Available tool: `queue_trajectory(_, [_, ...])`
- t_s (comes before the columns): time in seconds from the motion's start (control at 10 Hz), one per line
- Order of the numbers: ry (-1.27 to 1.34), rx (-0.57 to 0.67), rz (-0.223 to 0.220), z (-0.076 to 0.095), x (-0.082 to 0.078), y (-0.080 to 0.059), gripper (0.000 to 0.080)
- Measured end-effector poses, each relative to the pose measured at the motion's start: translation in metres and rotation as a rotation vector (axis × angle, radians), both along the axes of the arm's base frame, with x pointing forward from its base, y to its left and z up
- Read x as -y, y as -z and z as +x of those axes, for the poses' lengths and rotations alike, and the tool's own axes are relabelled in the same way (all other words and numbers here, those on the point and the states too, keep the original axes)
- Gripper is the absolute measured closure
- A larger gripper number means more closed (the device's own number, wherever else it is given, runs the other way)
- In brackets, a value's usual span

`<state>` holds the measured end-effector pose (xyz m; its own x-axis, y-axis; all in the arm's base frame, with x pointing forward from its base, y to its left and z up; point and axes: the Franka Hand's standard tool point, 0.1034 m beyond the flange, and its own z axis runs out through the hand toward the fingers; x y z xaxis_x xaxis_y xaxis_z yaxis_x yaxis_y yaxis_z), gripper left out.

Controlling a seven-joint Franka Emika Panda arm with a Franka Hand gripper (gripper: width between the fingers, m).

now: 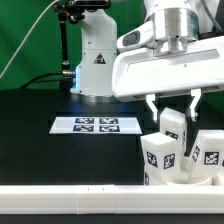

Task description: Assemble stool

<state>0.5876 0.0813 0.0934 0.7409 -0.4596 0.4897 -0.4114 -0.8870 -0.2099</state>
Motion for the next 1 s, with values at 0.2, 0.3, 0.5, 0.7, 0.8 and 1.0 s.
queue_trajectory(0.2, [0.0, 0.0, 0.0, 0.0, 0.0, 0.0, 0.0463])
queue_trajectory(0.3, [0.0, 0.0, 0.0, 0.0, -0.0001, 0.0, 0.0463])
queue_trajectory(0.5, [0.0, 0.0, 0.0, 0.0, 0.0, 0.0, 0.0463])
queue_trajectory(0.7, [-0.001, -0.004, 0.005, 0.0009, -0.0009, -0.0016, 0.0229])
queue_trajectory(0.8, [0.0, -0.004, 0.005, 0.0008, -0.0007, -0.0015, 0.0175])
queue_trajectory(1.0, [0.0, -0.005, 0.005, 0.0003, -0.0005, -0.0011, 0.0155])
